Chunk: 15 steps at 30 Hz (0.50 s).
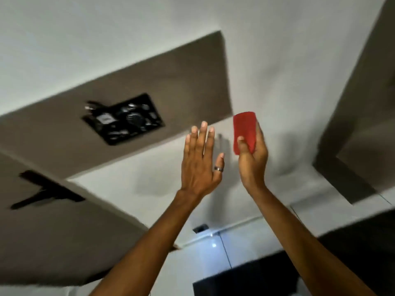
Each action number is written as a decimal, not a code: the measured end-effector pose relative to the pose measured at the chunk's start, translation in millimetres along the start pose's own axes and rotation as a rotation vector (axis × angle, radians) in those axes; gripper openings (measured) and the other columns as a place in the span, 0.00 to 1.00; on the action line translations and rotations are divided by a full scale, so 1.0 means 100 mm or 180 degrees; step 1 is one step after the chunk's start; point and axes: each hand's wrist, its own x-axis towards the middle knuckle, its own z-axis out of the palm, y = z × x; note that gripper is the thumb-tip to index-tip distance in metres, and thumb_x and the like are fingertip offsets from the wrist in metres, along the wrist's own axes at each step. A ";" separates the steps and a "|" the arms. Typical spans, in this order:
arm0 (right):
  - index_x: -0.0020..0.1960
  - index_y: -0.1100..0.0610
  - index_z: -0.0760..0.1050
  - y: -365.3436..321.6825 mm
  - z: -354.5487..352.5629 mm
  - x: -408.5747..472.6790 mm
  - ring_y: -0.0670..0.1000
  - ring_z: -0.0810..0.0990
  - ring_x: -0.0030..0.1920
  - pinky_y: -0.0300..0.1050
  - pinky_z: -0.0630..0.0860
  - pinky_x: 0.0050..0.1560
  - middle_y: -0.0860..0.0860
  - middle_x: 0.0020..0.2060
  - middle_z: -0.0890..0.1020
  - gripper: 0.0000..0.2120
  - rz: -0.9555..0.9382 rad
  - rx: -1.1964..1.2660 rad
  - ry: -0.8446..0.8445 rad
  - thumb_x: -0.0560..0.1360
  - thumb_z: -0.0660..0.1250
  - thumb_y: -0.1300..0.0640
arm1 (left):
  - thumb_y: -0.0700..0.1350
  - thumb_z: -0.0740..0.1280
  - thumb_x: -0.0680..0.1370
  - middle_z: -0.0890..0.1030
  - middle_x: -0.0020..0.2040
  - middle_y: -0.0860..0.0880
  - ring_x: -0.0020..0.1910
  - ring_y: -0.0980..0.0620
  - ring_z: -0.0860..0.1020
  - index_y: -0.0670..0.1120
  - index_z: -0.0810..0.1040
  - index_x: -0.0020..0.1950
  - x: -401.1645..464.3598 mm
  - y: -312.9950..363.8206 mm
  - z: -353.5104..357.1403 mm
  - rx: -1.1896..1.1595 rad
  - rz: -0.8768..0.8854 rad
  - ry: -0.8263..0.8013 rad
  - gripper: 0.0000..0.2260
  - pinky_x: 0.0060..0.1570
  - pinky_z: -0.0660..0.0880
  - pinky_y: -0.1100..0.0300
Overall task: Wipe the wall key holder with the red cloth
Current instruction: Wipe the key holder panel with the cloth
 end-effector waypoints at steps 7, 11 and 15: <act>0.80 0.64 0.61 -0.54 1.48 -0.36 0.60 0.55 0.84 0.68 0.59 0.82 0.61 0.80 0.64 0.26 -0.2922 -0.0991 -0.0209 0.83 0.60 0.64 | 0.50 0.61 0.83 0.53 0.82 0.39 0.83 0.41 0.46 0.38 0.54 0.82 -0.04 -1.07 -1.19 0.0549 -0.0387 0.1218 0.32 0.82 0.47 0.41; 0.82 0.59 0.57 -0.37 1.86 -0.44 0.62 0.52 0.84 0.67 0.52 0.84 0.58 0.82 0.57 0.34 -0.3229 -0.2231 -0.0749 0.83 0.66 0.49 | 0.50 0.60 0.84 0.53 0.82 0.36 0.83 0.44 0.43 0.37 0.54 0.81 -0.10 -1.59 -1.57 0.0771 -0.0477 0.1304 0.31 0.82 0.46 0.41; 0.83 0.55 0.56 -0.28 1.88 -0.33 0.58 0.50 0.85 0.60 0.47 0.85 0.56 0.83 0.58 0.33 -0.3457 -0.2530 -0.0530 0.85 0.49 0.36 | 0.49 0.59 0.84 0.55 0.81 0.36 0.83 0.44 0.43 0.37 0.56 0.81 -0.09 -1.94 -1.70 0.0943 -0.0376 0.1301 0.29 0.82 0.46 0.41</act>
